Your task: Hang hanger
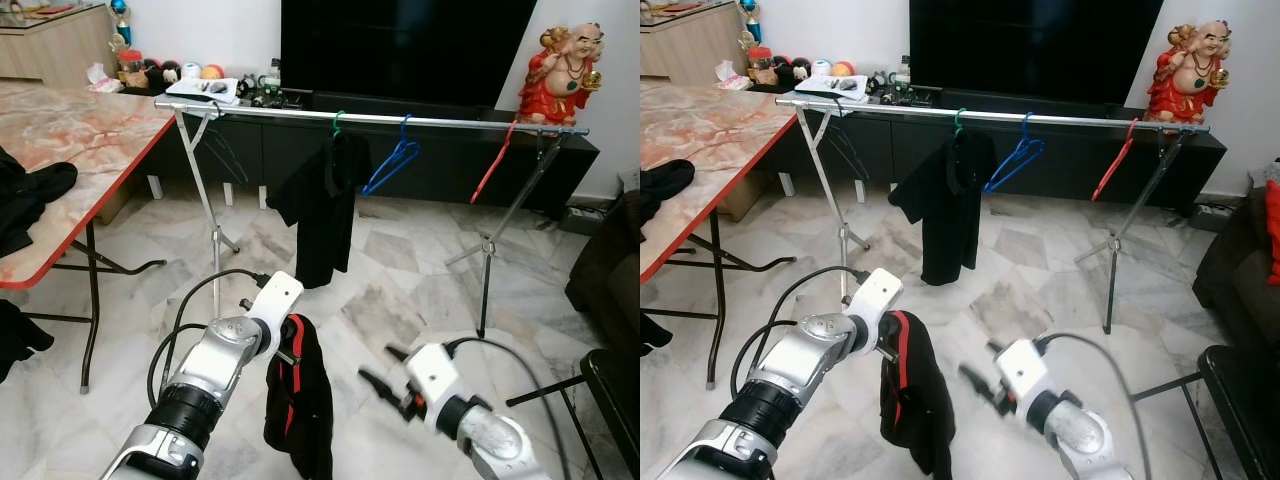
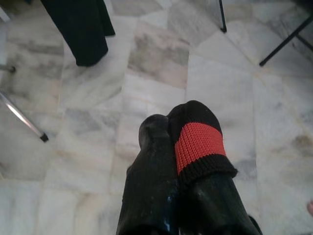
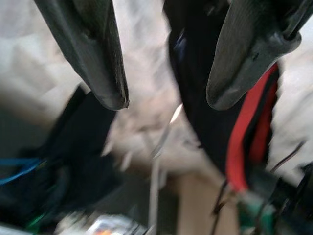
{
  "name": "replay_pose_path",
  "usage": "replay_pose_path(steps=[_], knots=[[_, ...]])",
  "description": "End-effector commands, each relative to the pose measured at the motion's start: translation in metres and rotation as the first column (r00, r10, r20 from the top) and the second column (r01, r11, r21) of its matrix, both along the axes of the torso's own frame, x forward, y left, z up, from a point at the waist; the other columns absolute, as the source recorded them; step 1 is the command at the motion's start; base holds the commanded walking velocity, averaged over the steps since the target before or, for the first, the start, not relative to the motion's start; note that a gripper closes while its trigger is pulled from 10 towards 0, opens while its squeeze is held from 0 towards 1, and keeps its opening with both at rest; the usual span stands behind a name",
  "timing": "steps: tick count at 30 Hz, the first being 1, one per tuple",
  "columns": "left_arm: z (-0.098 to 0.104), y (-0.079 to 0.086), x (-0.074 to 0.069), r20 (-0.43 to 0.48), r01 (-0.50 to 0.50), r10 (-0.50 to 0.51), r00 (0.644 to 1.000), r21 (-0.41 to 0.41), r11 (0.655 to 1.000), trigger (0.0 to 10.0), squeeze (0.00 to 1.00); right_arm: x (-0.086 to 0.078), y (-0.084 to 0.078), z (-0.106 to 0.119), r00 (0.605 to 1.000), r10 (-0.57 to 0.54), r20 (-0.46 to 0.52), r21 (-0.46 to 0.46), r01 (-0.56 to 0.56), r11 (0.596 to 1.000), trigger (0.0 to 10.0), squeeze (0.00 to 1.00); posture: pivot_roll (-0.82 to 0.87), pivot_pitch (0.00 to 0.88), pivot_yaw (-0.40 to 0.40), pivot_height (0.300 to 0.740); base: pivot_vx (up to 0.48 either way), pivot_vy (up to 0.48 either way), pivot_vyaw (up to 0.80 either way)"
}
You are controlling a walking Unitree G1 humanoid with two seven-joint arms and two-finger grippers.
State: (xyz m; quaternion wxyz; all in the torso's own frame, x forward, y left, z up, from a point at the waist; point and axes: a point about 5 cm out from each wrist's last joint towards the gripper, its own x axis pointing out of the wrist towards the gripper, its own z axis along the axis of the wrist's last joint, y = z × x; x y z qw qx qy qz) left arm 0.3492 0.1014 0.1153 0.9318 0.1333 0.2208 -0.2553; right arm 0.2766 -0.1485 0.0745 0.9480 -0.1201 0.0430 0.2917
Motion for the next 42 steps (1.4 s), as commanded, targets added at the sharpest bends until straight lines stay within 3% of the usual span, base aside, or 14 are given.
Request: replay_pose_path(steps=[1, 3, 5, 6, 7, 8, 18, 22, 23, 26, 30, 33, 36, 42], knots=[[0.008, -0.005, -0.001, 0.031, 0.0, 0.0, 1.0, -0.002, 1.0, 0.0, 0.0, -0.001, -0.001, 0.012, 0.992, -0.076, 0.1, 0.002, 0.076, 0.997, 10.0, 0.0, 0.07, 0.016, -0.024, 0.74, 0.0, 0.0, 0.0], [0.01, -0.007, -0.004, 0.035, -0.007, 0.007, 0.999, -0.006, 1.0, 0.0, 0.0, -0.005, 0.004, 0.017, 0.984, -0.089, 0.156, -0.007, 0.092, 0.996, 10.0, 0.0, 0.07, 0.013, -0.023, 0.74, 0.0, 0.0, 0.0], [0.013, -0.01, -0.003, 0.053, -0.036, 0.037, 0.998, -0.019, 0.999, 0.0, 0.0, -0.016, 0.012, 0.016, 0.978, -0.044, 0.202, -0.101, 0.065, 0.993, 10.0, 0.0, 0.07, 0.005, -0.016, 0.74, 0.0, 0.0, 0.0], [0.016, -0.012, -0.001, 0.075, -0.058, 0.061, 0.995, -0.037, 0.998, 3.8, 0.0, -0.022, 0.015, 0.014, 0.974, -0.021, 0.227, -0.152, 0.057, 0.987, 10.0, 0.0, 0.07, 0.003, -0.014, 0.74, 0.0, 0.0, 0.0], [0.016, -0.012, -0.001, 0.075, -0.058, 0.061, 0.995, -0.037, 0.998, 3.8, 0.0, -0.022, 0.015, 0.014, 0.974, -0.021, 0.227, -0.152, 0.057, 0.987, 10.0, 0.0, 0.07, 0.003, -0.014, 0.74, 0.0, 0.0, 0.0], [0.022, -0.016, 0.0, 0.096, -0.071, 0.077, 0.992, -0.061, 0.996, 10.0, 0.0, -0.024, 0.013, 0.012, 0.966, -0.039, 0.256, -0.181, 0.088, 0.98, 10.0, 0.0, 0.06, 0.002, -0.012, 0.74, 0.0, 0.0, 0.0], [0.042, -0.039, -0.001, 0.126, -0.045, 0.069, 0.99, -0.186, 0.981, 10.0, 0.0, -0.02, 0.004, -0.005, 0.952, -0.126, 0.28, -0.176, 0.18, 0.968, 10.0, 0.0, 0.08, 0.004, -0.018, 0.74, 0.0, 0.0, 0.0], [0.045, -0.055, -0.006, 0.117, 0.013, 0.012, 0.993, -0.213, 0.977, 10.0, 0.0, -0.019, 0.004, -0.015, 0.953, -0.194, 0.232, -0.111, 0.224, 0.968, 10.0, 0.0, 0.09, 0.003, -0.019, 0.74, 0.0, 0.0, 0.0], [0.047, -0.066, -0.009, 0.117, 0.057, -0.03, 0.993, -0.228, 0.972, 10.0, 0.0, -0.018, 0.005, -0.017, 0.951, -0.245, 0.189, -0.037, 0.256, 0.966, 10.0, 0.0, 0.1, 0.0, -0.015, 0.74, 0.0, 0.0, 0.0], [0.048, -0.068, -0.01, 0.117, 0.065, -0.038, 0.992, -0.232, 0.971, 10.0, 0.0, -0.018, 0.005, -0.018, 0.949, -0.256, 0.181, -0.021, 0.264, 0.964, 10.0, 0.0, 0.1, 0.0, -0.015, 0.74, 0.0, 0.0, 0.0], [0.046, -0.085, -0.02, 0.091, 0.123, -0.101, 0.991, -0.269, 0.955, 10.0, 0.0, -0.015, 0.02, -0.024, 0.978, -0.193, 0.078, 0.107, 0.184, 0.977, 10.0, 0.0, 0.1, 0.0, -0.003, 0.74, 0.0, 0.0, 0.0], [0.048, -0.092, -0.023, 0.094, 0.152, -0.13, 0.987, -0.288, 0.946, 10.0, 0.0, -0.016, 0.026, -0.029, 0.991, -0.134, 0.025, 0.149, 0.129, 0.98, 10.0, 0.0, 0.1, 0.0, -0.003, 0.74, 0.0, 0.0, 0.0], [0.053, -0.097, -0.024, 0.104, 0.175, -0.151, 0.983, -0.295, 0.939, 10.0, 0.0, -0.013, 0.025, -0.029, 0.993, -0.113, 0.037, 0.125, 0.108, 0.986, 10.0, 0.0, 0.1, 0.004, 0.003, 0.74, 0.0, 0.0, 0.0], [0.056, -0.101, -0.027, 0.106, 0.198, -0.173, 0.979, -0.307, 0.931, 10.0, 0.0, -0.001, 0.015, -0.022, 0.969, -0.199, 0.149, 0.023, 0.198, 0.98, 10.0, 0.0, 0.1, 0.014, 0.008, 0.74, 0.0, 0.0, 0.0]])
